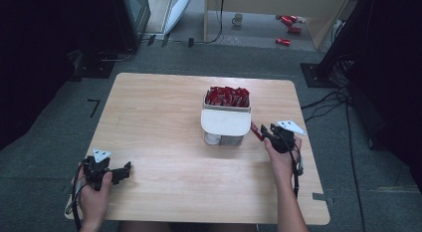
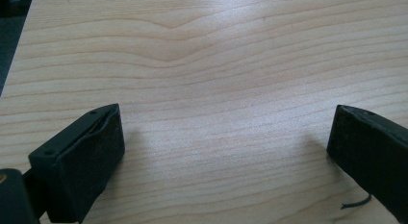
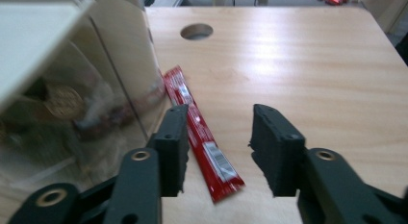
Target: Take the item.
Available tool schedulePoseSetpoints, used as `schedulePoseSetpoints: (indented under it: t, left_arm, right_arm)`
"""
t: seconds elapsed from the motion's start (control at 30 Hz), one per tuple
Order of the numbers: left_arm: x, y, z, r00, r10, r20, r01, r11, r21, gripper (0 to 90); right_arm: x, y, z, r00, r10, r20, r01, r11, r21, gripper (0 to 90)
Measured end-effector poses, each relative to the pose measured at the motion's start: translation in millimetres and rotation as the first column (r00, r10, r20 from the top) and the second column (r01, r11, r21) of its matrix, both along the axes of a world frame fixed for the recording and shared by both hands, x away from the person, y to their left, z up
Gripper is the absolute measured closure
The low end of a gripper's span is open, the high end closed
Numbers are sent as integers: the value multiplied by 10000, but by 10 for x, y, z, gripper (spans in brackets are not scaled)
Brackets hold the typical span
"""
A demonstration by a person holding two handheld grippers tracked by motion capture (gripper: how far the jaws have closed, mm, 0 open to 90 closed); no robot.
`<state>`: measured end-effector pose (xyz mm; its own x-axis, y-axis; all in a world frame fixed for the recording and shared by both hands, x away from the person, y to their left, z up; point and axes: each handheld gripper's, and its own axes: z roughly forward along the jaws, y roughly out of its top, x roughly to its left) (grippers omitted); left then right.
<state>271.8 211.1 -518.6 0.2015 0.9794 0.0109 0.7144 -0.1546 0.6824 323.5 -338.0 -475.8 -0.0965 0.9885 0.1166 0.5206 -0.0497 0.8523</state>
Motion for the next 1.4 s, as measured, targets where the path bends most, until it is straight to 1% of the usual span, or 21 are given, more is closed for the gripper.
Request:
schedulePoseSetpoints:
  t: [0.1, 0.13, 0.2, 0.3, 0.37, 0.43, 0.5, 0.6, 0.67, 0.7, 0.77, 0.93, 1.0, 1.1, 1.17, 1.2, 1.23, 1.3, 1.37, 1.4]
  left_arm:
    - [0, 0, 0, 10000, 2, 5, -2, 10000, -2, 0]
    - [0, 0, 0, 10000, 1, 3, -1, 10000, -3, 0]
    - [0, -1, 0, 10000, 3, 4, -3, 10000, -4, 0]
    - [0, 0, -1, 10000, 3, 6, -3, 10000, -5, 0]
    - [0, 0, 0, 10000, 3, 3, -3, 10000, -5, 0]
    - [0, 0, 0, 10000, -2, -4, 2, 10000, -4, 0]
    - [0, -1, 0, 10000, 5, 4, -5, 10000, -12, 0]
    - [0, -1, 0, 10000, -5, -1, 5, 10000, -15, 0]
    - [-1, -1, 0, 10000, -12, -5, 12, 10000, -13, 0]
    - [-1, -1, 0, 10000, -10, -5, 10, 10000, -11, 0]
    - [-1, -1, 0, 10000, -12, -3, 12, 10000, -14, 0]
    - [0, -2, 0, 10000, -5, 0, 5, 10000, -19, 0]
    - [0, -2, 0, 10000, -2, 3, 2, 10000, -18, 0]
    - [0, -2, 0, 10000, -4, 4, 4, 10000, -15, 0]
    - [0, -2, 0, 10000, -10, 2, 10, 10000, -16, 0]
    - [0, -2, 0, 10000, -16, 1, 16, 10000, -14, 0]
    - [0, -4, 0, 10000, -17, 0, 17, 10000, -8, 0]
    - [1, -5, 0, 10000, -36, 5, 36, 10000, -9, 0]
    - [1, -5, 0, 10000, -38, 3, 38, 10000, -7, 0]
    - [0, -5, 0, 10000, -37, 4, 37, 10000, -8, 0]
  right_arm:
    - [-55, -79, -70, 9996, -22, -275, 27, 9998, 179, 488]
    - [-76, -107, -93, 9992, -2, -395, 11, 9997, 229, 448]
    - [-117, -153, -131, 9980, -43, -623, 60, 9996, 261, 355]
    - [-200, -216, -173, 9954, -302, -913, 310, 9995, 72, 198]
    - [-252, -254, -191, 9938, -381, -1041, 393, 9992, 88, 132]
    - [-323, -301, -211, 9929, -382, -1128, 410, 9989, 227, 123]
    - [-393, -343, -238, 9916, -331, -1252, 373, 9988, 316, 31]
    - [-509, -405, -287, 9893, -250, -1435, 297, 9991, 305, 3]
    - [-568, -431, -306, 9883, -226, -1511, 267, 9993, 253, 0]
    - [-627, -457, -325, 9874, -278, -1558, 316, 9993, 216, 0]
    - [-694, -496, -347, 9865, -329, -1602, 369, 9991, 221, 0]
    - [-883, -610, -393, 9805, -581, -1878, 621, 9980, 151, 0]
    - [-962, -646, -408, 9781, -591, -1995, 605, 9982, 6, 0]
    - [-1080, -696, -432, 9745, -660, -2142, 597, 9976, -356, 0]
    - [-1144, -728, -459, 9722, -701, -2235, 598, 9968, -526, 0]
    - [-1164, -737, -472, 9709, -729, -2280, 622, 9966, -535, 0]
    - [-1195, -748, -499, 9717, -796, -2224, 676, 9958, -614, 0]
    - [-1216, -752, -503, 9715, -791, -2232, 638, 9951, -752, 0]
    - [-1213, -724, -508, 9699, -772, -2309, 525, 9924, -1114, 0]
    - [-1212, -719, -508, 9703, -693, -2318, 447, 9930, -1097, 0]
